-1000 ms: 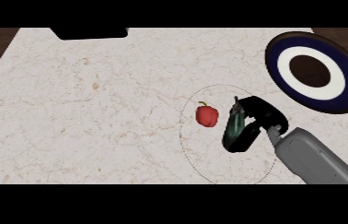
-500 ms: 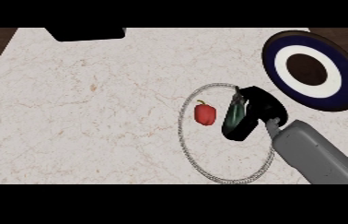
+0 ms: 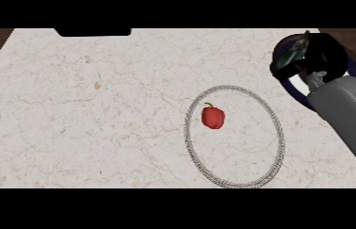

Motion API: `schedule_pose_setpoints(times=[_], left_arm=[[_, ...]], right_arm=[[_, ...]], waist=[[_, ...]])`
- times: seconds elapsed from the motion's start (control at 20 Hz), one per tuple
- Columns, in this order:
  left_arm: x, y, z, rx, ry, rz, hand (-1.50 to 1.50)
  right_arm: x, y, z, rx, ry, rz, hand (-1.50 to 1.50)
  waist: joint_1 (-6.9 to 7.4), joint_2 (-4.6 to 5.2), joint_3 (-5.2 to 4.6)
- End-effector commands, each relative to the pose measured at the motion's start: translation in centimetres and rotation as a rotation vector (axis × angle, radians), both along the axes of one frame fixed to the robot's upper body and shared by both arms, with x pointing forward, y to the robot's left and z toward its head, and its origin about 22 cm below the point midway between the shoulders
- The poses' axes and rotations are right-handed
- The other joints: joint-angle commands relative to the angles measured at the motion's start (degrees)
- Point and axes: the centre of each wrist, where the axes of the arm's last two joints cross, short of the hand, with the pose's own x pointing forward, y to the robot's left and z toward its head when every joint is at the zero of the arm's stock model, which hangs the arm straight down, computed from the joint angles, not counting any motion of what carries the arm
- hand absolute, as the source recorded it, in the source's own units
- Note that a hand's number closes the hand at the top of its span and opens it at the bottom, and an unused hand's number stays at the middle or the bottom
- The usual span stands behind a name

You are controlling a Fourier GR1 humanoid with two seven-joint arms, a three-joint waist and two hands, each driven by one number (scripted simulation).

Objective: Pick the eggplant from the placemat and place it in the plate

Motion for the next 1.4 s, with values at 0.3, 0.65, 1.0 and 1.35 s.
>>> schedule_pose_setpoints(times=[0.3, 0.65, 1.0, 1.35], left_arm=[[6.5, -3.1, 1.9, -0.084, -0.291, -0.209, 0.0], [6.9, -3.5, 1.7, -0.111, -0.307, -0.225, 0.0], [7.0, -3.6, 1.5, -0.119, -0.326, -0.207, 0.0], [6.2, -3.9, 1.2, -0.137, -0.329, -0.174, 0.0]], right_arm=[[3.5, -3.7, 7.6, -0.15, -0.448, -0.395, 1.5], [4.4, -5.4, 9.4, -0.153, -0.656, -0.515, 1.5], [4.4, -8.6, 6.8, -0.246, -0.7, -0.615, 1.5], [3.3, -12.8, 5.5, -0.308, -0.751, -0.729, 1.5]], waist=[[1.31, 1.34, -0.24], [0.57, 1.47, 0.28], [-1.08, 1.6, 0.46], [-3.27, 0.55, 0.6]])
